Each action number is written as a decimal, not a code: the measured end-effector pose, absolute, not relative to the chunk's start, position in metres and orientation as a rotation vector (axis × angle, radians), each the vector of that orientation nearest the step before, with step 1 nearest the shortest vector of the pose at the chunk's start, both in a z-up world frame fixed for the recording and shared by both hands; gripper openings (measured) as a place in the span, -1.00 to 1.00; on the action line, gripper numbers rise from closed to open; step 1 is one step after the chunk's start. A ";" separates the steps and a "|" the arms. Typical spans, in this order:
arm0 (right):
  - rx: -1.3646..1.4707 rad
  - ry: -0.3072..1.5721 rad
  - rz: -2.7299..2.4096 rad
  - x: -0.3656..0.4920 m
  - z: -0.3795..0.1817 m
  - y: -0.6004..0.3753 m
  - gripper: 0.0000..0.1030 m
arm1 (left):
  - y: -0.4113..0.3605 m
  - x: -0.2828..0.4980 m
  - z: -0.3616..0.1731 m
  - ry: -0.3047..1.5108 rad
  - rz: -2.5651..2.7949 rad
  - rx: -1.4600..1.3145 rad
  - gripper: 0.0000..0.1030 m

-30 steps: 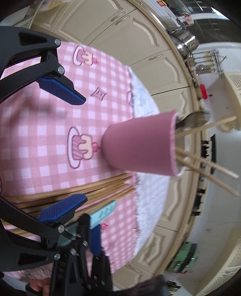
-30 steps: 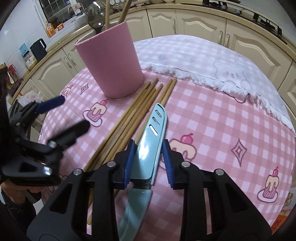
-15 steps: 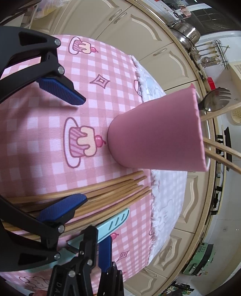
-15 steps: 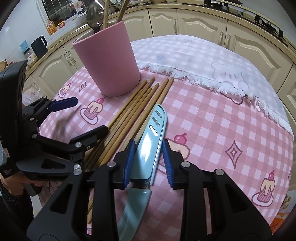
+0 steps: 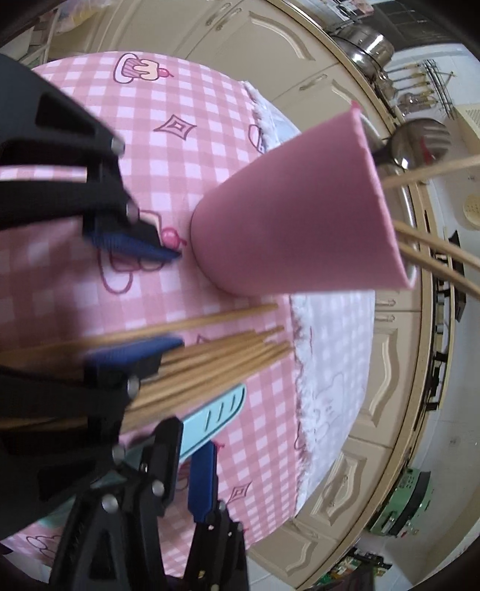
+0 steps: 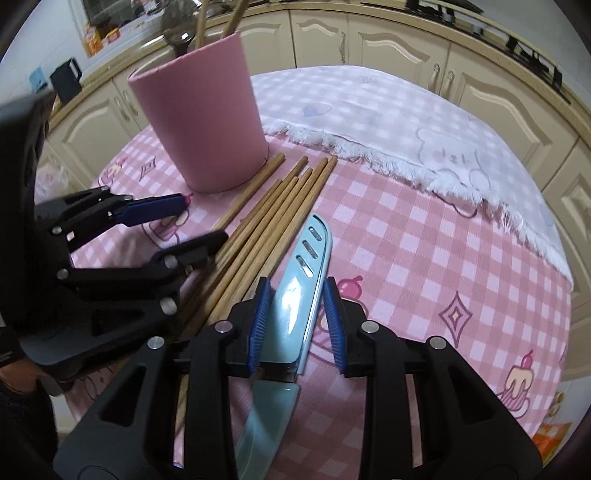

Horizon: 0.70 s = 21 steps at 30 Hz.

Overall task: Organize utensils
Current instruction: 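Lift the knife with the right tool while the left tool grasps a chopstick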

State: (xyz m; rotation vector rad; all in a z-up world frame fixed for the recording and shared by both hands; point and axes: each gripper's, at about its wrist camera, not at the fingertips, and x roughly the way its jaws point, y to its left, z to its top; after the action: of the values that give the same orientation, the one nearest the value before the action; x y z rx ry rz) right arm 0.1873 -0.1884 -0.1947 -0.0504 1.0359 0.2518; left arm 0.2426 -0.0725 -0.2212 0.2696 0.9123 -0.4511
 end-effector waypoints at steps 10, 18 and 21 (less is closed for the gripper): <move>-0.080 1.044 0.207 0.188 -0.197 -0.184 -0.42 | -0.082 0.248 -0.223 0.921 -0.466 0.290 -0.54; 0.072 0.975 0.272 0.173 -0.193 -0.207 -0.50 | -0.075 0.230 -0.220 0.907 -0.515 0.234 -0.90; 0.103 0.959 0.282 0.165 -0.190 -0.214 -0.51 | -0.066 0.220 -0.216 0.884 -0.515 0.219 -0.90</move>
State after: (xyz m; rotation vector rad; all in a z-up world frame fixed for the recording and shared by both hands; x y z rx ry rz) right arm 0.1649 -0.2140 -0.1898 0.1030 0.9595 0.2819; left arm 0.2200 -0.0661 -0.2164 0.2186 0.8840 -0.5148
